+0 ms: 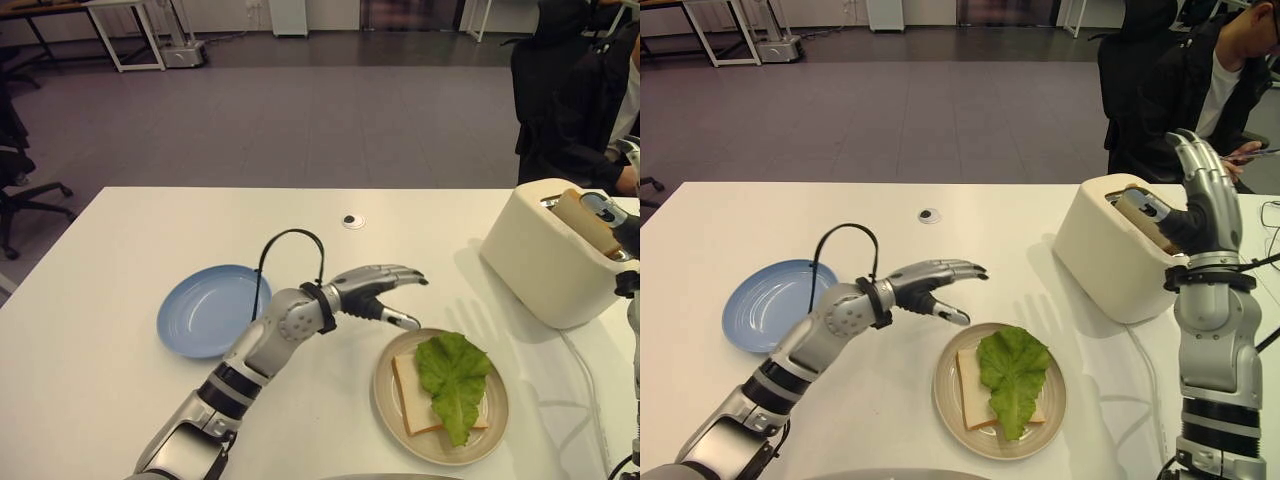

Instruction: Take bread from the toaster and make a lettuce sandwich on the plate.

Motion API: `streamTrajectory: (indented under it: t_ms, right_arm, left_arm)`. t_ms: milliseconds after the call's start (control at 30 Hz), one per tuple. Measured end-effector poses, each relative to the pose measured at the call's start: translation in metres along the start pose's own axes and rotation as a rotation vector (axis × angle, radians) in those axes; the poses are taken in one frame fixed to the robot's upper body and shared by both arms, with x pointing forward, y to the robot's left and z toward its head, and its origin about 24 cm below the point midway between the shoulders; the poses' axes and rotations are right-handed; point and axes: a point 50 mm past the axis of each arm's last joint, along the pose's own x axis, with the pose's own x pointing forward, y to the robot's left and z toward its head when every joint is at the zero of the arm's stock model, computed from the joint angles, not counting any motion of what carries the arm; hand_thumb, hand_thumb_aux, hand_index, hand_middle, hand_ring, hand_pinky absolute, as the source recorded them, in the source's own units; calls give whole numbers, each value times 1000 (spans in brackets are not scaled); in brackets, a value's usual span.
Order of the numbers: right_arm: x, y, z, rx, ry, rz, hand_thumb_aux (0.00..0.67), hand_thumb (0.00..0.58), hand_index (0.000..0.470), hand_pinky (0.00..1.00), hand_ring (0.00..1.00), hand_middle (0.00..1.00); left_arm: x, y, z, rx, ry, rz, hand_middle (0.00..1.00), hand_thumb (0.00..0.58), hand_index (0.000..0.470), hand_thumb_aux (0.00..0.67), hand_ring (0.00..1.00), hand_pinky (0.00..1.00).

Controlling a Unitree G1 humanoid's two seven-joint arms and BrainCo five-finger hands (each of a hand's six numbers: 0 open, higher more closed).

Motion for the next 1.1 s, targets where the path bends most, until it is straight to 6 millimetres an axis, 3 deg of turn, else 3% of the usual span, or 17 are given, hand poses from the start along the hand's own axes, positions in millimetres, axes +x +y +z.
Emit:
streamTrajectory:
  t_ms: [100, 167, 200, 267, 300, 333, 367, 633, 767, 967, 1100]
  right_arm:
    - [-3, 5, -22, -66, 81, 23, 100, 160, 70, 0, 0, 0]
    - [-8, 19, -43, -92, 161, 98, 110, 175, 77, 0, 0, 0]
    - [-12, 27, -52, -96, 195, 132, 145, 223, 101, 0, 0, 0]
    - [-14, 37, -61, -97, 220, 168, 360, 456, 253, 0, 0, 0]
    - [-12, 39, -61, -98, 202, 171, 462, 524, 324, 0, 0, 0]
    - [-10, 40, -60, -98, 189, 172, 636, 578, 446, 0, 0, 0]
    - [-8, 40, -59, -98, 178, 172, 670, 580, 470, 0, 0, 0]
    - [-5, 36, -49, -12, 125, 135, 670, 580, 470, 0, 0, 0]
    - [1, 20, -40, 118, 99, 31, 670, 580, 470, 0, 0, 0]
    - [12, -27, -5, 398, -104, -222, 670, 580, 470, 0, 0, 0]
    - [12, -24, 22, 672, -220, -95, 670, 580, 470, 0, 0, 0]
  left_arm:
    - [-32, 14, -27, -105, 106, 122, 0, 0, 0, 0, 0, 0]
    - [-55, 17, -35, -261, 100, 243, 0, 0, 0, 0, 0, 0]
    - [-66, 18, -40, -319, 110, 304, 0, 0, 0, 0, 0, 0]
    - [-87, 20, -50, -382, 152, 414, 0, 0, 0, 0, 0, 0]
    - [-96, 20, -55, -394, 183, 452, 0, 0, 0, 0, 0, 0]
    - [-104, 18, -59, -402, 211, 478, 0, 0, 0, 0, 0, 0]
    - [-110, 18, -63, -404, 237, 502, 0, 0, 0, 0, 0, 0]
    - [-121, 14, -72, -410, 280, 546, 0, 0, 0, 0, 0, 0]
    - [-122, 13, -73, -412, 288, 558, 0, 0, 0, 0, 0, 0]
    - [-118, 12, -70, -412, 256, 567, 0, 0, 0, 0, 0, 0]
    - [-109, 6, -59, -441, 167, 550, 0, 0, 0, 0, 0, 0]
